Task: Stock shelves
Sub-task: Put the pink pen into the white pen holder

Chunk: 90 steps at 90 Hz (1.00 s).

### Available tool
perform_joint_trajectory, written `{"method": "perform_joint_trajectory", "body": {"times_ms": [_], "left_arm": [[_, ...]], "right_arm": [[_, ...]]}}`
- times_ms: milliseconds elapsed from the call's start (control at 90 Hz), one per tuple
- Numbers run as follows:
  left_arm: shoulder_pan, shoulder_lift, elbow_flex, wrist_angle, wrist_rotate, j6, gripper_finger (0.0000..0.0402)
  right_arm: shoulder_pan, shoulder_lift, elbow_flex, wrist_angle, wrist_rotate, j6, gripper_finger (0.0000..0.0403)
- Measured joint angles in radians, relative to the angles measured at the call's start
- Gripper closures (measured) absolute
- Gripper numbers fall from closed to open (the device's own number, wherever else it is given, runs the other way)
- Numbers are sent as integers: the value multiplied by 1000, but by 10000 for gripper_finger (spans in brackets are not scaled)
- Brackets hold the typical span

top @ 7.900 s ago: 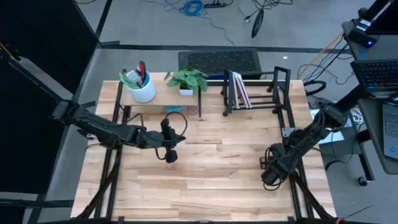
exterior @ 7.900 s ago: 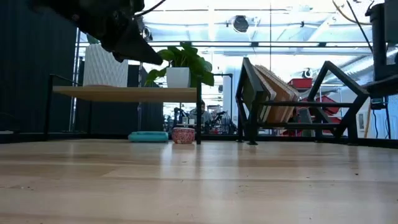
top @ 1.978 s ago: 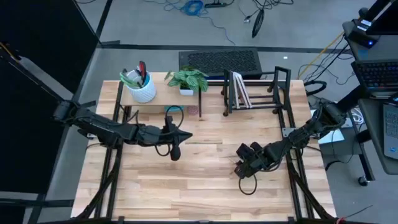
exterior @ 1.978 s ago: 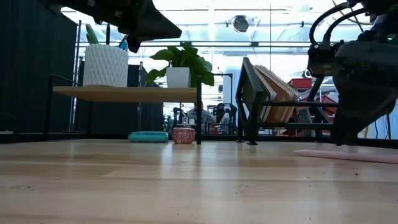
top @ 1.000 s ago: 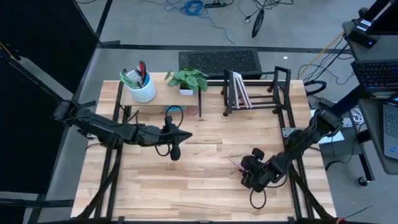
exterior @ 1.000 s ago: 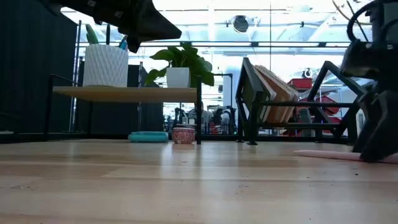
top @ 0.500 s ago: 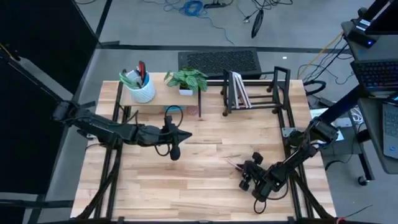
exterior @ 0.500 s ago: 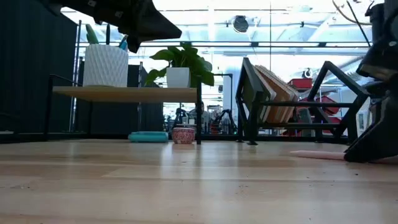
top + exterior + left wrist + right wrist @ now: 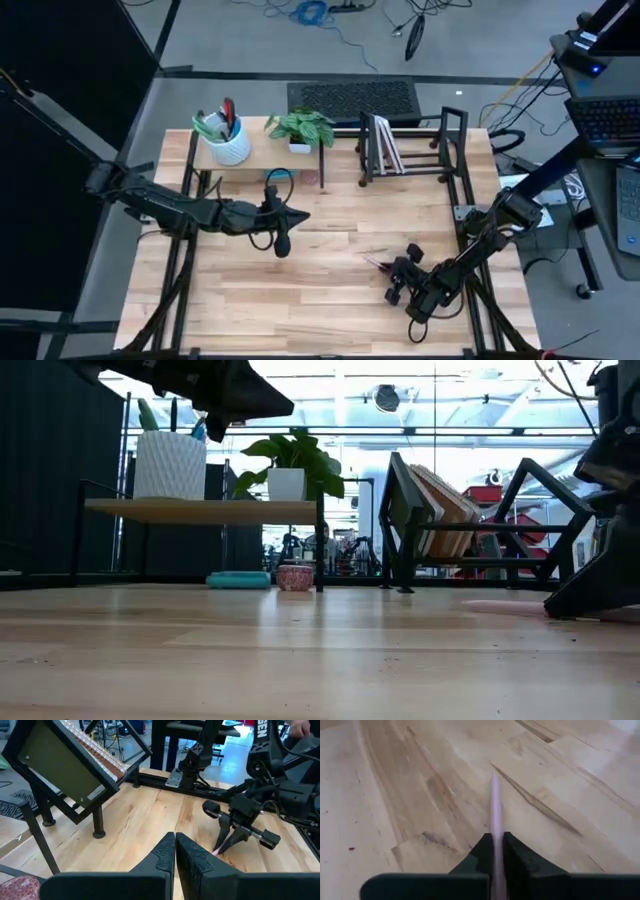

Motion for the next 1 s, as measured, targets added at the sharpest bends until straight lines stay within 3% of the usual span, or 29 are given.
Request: {"method": "perform_joint_trajectory", "body": {"times_ms": [356,556,733,1000], "left_arm": [[0,0,0,17,0,0,402],[0,0,0,11,0,0,402],[0,0,0,12,1,0,402],[0,0,0,12,1,0,402]], "right_arm": [[-24,-150,3,9,48,-138,400],[-45,-233,4,-44,-161,-289,394],[-70,-333,5,-169,-309,-296,353],[-115,-421,7,-390,-430,-655,293]]}}
